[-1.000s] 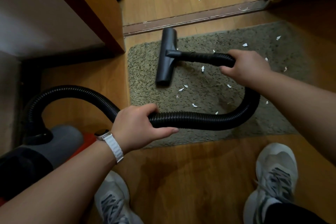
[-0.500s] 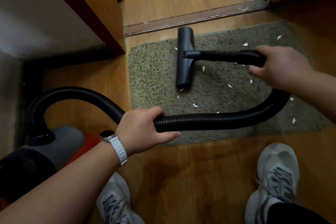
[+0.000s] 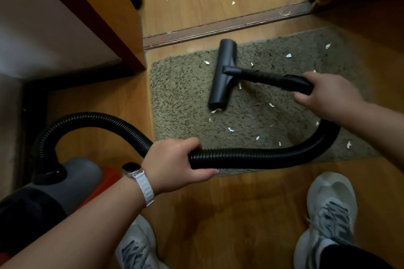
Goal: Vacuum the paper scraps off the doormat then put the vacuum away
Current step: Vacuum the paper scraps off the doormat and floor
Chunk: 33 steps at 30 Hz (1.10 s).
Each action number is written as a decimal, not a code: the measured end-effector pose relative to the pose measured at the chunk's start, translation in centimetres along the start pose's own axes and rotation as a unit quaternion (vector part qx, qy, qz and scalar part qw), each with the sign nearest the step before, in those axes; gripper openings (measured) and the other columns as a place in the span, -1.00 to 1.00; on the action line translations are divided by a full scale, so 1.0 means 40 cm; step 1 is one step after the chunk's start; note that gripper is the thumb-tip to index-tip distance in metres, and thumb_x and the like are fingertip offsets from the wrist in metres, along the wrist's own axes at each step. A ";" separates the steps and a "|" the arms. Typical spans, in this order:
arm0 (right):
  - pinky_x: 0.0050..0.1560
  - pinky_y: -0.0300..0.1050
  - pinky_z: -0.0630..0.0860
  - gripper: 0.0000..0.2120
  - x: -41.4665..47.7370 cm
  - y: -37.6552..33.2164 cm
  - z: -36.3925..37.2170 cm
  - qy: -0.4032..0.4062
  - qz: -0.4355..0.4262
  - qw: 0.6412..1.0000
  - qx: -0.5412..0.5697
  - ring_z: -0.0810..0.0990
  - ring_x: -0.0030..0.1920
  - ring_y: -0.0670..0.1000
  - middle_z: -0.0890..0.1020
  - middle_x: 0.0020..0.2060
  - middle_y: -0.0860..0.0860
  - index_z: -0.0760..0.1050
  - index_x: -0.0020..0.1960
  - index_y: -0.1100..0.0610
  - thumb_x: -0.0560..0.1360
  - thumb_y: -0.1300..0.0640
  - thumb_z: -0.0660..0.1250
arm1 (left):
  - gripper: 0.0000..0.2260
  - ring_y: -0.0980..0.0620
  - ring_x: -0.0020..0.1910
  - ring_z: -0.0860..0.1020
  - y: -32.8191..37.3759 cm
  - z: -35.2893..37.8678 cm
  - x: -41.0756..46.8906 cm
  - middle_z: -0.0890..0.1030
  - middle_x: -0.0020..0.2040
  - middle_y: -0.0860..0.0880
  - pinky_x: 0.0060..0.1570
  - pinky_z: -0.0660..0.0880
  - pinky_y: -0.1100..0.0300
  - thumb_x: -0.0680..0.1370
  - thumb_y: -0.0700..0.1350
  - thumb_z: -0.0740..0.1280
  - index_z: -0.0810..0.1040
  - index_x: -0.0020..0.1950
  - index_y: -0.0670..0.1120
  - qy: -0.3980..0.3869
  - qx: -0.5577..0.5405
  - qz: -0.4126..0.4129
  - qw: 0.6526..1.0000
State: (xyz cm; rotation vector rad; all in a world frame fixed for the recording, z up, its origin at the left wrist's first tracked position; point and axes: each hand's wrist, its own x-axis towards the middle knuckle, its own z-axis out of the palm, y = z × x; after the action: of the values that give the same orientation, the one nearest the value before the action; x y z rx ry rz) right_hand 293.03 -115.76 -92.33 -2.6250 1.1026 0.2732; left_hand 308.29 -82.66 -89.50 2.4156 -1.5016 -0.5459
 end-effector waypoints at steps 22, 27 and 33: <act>-0.30 -0.09 0.43 -0.74 -0.038 -0.015 -0.034 -0.011 -0.130 0.989 -0.069 0.55 -0.19 0.14 0.57 -0.21 0.00 0.51 0.08 -0.06 0.46 -0.14 0.36 | -0.47 0.16 -0.45 0.50 0.006 0.018 0.003 0.50 -0.44 0.14 -0.43 0.48 0.18 0.34 0.51 0.19 0.52 -0.20 0.05 -0.030 -0.003 0.038 0.999; -0.20 -0.04 0.50 -0.64 -0.058 -0.055 0.018 0.001 -0.187 0.980 -0.068 0.60 -0.06 0.16 0.58 -0.09 0.01 0.49 0.17 0.01 0.46 -0.16 0.33 | -0.48 0.16 -0.46 0.49 -0.012 0.032 -0.007 0.50 -0.43 0.14 -0.47 0.46 0.20 0.35 0.51 0.19 0.50 -0.21 0.06 -0.040 0.021 0.062 0.997; -0.21 -0.07 0.48 -0.60 -0.050 -0.039 0.008 0.011 -0.194 0.979 -0.061 0.61 -0.06 0.16 0.61 -0.06 0.02 0.51 0.22 -0.02 0.45 -0.16 0.36 | -0.45 0.15 -0.43 0.50 -0.010 0.037 -0.004 0.50 -0.41 0.14 -0.44 0.47 0.18 0.33 0.54 0.15 0.51 -0.17 0.08 -0.055 0.018 0.049 0.997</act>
State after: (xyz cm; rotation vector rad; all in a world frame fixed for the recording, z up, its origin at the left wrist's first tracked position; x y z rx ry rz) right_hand 292.76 -113.27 -91.81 -2.8835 0.5734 0.2329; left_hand 307.88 -82.35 -90.97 2.3590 -1.6770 -0.6443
